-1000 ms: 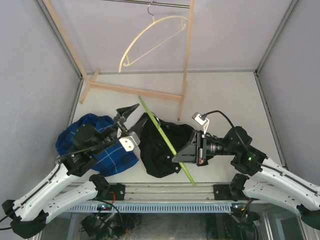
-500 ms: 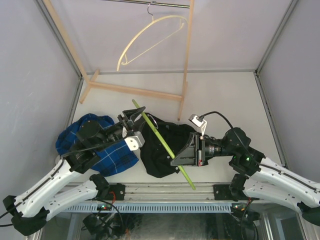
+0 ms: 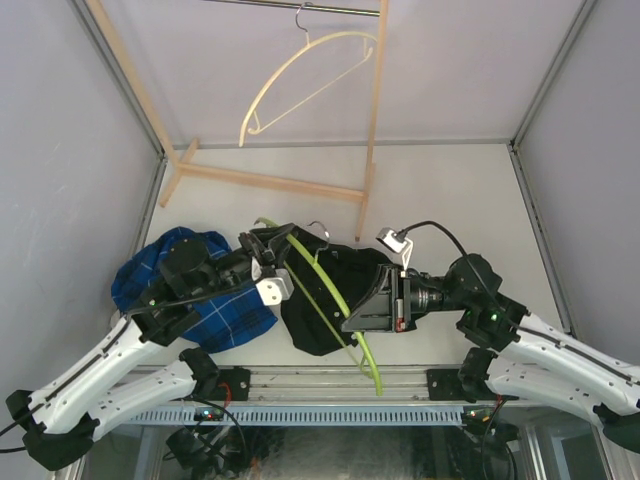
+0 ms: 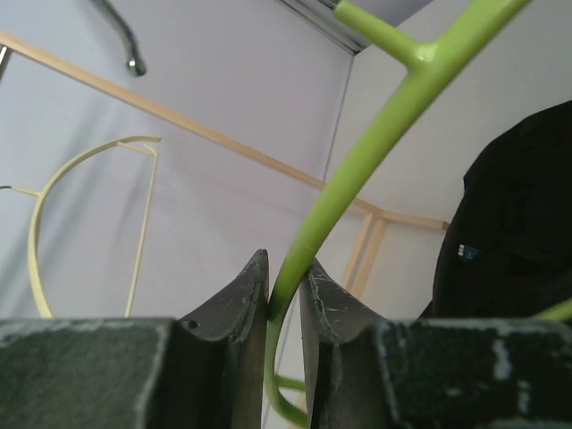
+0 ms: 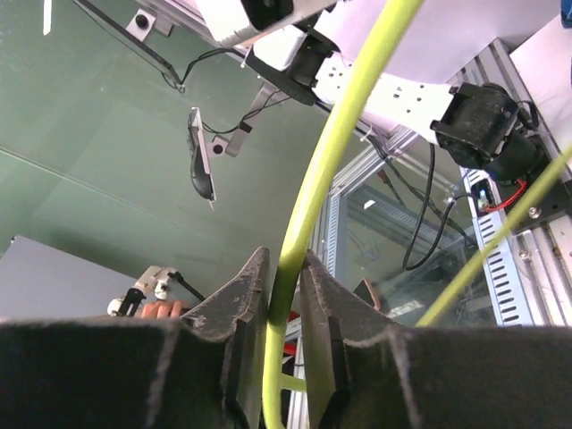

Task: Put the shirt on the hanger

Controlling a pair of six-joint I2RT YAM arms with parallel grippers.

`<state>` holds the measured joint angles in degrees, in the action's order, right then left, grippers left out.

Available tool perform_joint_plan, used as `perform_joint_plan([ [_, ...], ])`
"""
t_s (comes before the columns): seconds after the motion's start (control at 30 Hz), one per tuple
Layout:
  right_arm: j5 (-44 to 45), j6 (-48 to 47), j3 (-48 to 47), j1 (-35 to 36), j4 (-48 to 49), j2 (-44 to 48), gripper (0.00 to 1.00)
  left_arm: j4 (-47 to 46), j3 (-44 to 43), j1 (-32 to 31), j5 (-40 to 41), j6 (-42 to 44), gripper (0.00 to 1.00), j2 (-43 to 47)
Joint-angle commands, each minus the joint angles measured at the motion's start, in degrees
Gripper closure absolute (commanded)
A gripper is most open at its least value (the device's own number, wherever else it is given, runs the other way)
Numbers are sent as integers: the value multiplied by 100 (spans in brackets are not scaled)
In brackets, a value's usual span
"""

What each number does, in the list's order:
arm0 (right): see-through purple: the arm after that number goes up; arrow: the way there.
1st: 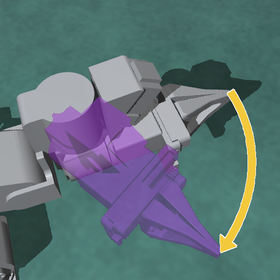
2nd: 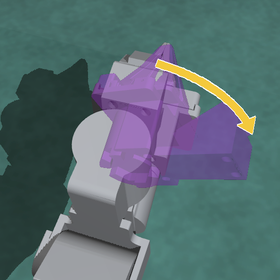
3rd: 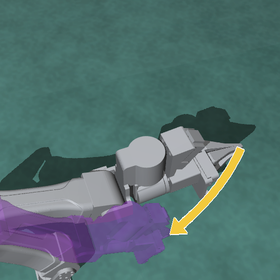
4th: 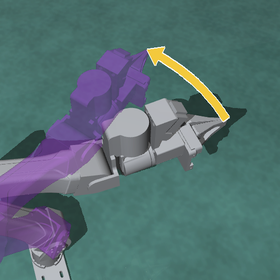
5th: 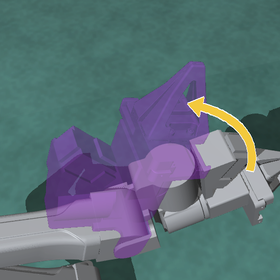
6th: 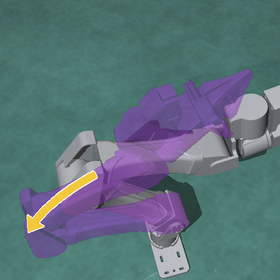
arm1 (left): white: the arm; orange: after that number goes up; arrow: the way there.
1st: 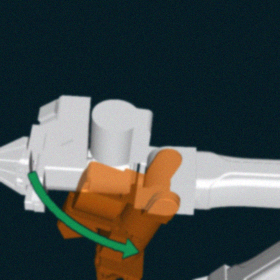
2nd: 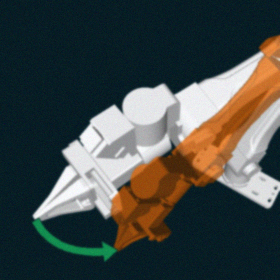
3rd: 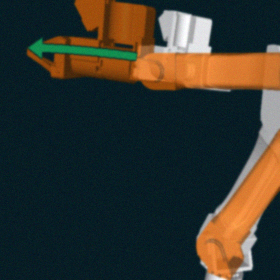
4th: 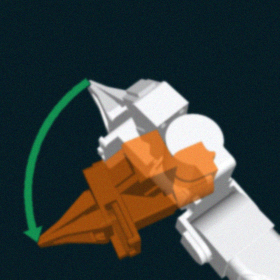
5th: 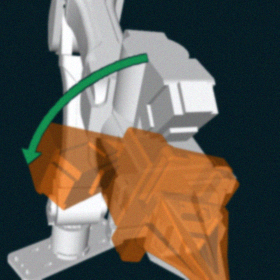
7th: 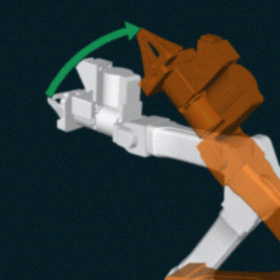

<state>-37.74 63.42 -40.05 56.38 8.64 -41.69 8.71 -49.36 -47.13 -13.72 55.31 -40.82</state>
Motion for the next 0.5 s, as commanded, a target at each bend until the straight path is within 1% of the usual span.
perform_joint_plan([
  [0.0, -109, -167, -119, -289, 169, 131, 77, 90, -438, -28, -195, -6, 99, 75],
  [0.07, -115, -351, -256, -515, -212, 204, 67, 136, -432, -24, -212, 12, 100, 105],
  [0.1, -88, -586, -363, -608, -471, 237, 61, 142, -419, -24, -214, 11, 100, 135],
  [0.2, 138, -1297, -842, -866, -1562, 307, 48, 174, -384, -24, -166, 13, 100, 194],
  [0.27, 453, -1794, -1178, -996, -2278, 314, 40, 174, -339, -24, -121, 17, 100, 235],
  [0.33, 746, -2236, -1485, -1084, -2790, 303, 36, 175, -297, -24, -55, 20, 100, 262],
  [0.4, 1174, -2633, -1793, -1098, -3229, 291, 35, 183, -253, -24, 16, 11, 100, 268],
  [0.47, 1643, -2948, -1951, -1058, -3424, 308, 35, 184, -210, -24, 69, 9, 100, 290],
])
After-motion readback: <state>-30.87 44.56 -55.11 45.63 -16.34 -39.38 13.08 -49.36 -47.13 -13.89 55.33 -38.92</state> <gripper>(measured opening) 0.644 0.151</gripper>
